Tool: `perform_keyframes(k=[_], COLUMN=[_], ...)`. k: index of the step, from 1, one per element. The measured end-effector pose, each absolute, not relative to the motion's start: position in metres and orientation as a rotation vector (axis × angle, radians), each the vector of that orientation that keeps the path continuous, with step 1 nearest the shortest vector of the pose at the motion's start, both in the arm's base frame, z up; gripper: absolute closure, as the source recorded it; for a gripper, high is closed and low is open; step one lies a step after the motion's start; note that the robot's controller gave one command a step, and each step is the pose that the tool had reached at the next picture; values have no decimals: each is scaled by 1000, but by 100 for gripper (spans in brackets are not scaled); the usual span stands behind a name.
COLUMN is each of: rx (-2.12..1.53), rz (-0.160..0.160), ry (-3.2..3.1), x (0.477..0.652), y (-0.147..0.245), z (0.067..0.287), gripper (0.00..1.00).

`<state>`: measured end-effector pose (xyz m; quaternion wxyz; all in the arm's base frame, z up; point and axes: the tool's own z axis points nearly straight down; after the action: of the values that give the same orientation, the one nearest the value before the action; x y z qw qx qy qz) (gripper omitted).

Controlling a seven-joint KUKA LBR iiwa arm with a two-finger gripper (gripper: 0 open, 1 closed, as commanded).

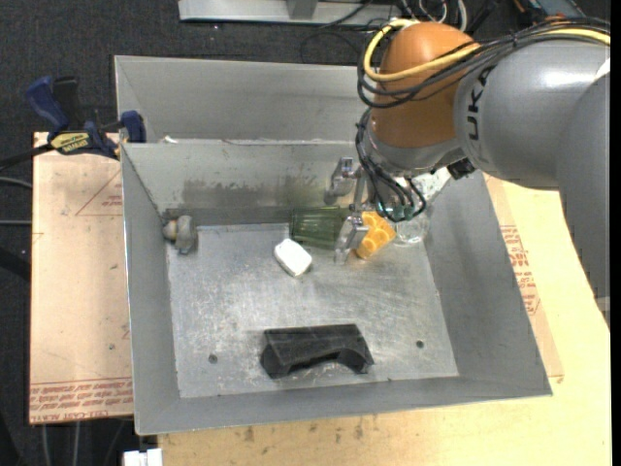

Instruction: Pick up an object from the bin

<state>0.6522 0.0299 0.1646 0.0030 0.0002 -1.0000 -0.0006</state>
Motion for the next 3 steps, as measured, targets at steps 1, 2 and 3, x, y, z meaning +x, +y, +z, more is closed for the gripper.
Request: perform_keyframes(k=[1, 2, 3], rx=[0, -397, -550], rz=[-2, -3, -7], ry=[-3144, -3126, -3100], x=[654, 654, 654], y=[30, 43, 53], z=[169, 134, 92], gripper=[0, 0, 0])
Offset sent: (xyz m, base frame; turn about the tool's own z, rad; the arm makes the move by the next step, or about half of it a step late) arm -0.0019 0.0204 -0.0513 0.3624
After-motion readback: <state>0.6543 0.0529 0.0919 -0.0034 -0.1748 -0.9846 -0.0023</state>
